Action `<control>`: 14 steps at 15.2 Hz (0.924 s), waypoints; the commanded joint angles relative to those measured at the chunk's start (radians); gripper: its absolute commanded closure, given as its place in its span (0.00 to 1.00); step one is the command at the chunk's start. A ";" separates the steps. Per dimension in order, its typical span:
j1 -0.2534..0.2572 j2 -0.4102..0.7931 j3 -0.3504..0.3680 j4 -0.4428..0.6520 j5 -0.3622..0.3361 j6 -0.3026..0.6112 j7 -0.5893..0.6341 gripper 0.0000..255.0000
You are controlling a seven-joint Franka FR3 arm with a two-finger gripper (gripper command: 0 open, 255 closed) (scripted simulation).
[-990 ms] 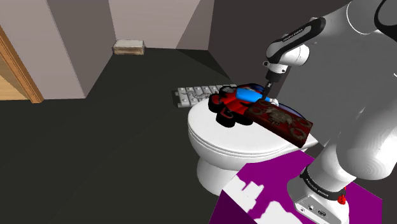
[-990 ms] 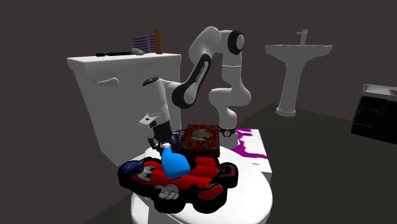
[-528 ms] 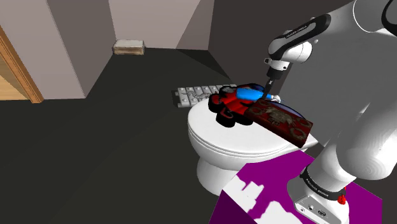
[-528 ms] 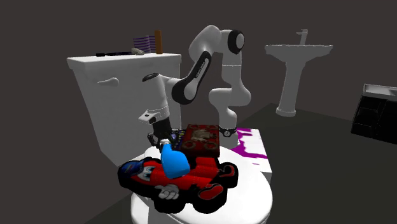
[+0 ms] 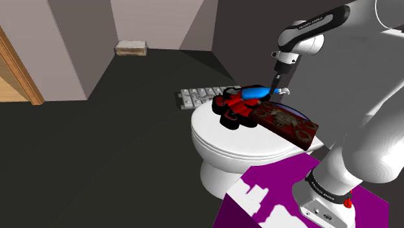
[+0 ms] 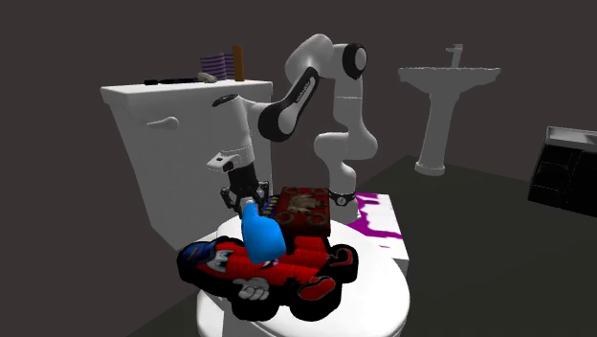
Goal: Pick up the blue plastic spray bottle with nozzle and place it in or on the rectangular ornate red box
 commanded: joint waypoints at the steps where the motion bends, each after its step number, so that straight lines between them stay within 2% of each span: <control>1: -0.001 -0.015 0.003 0.018 -0.011 -0.030 0.010 1.00; 12: -0.004 -0.078 0.024 0.104 -0.050 -0.165 0.051 1.00; 14: -0.020 -0.177 0.050 0.023 -0.107 -0.166 0.097 1.00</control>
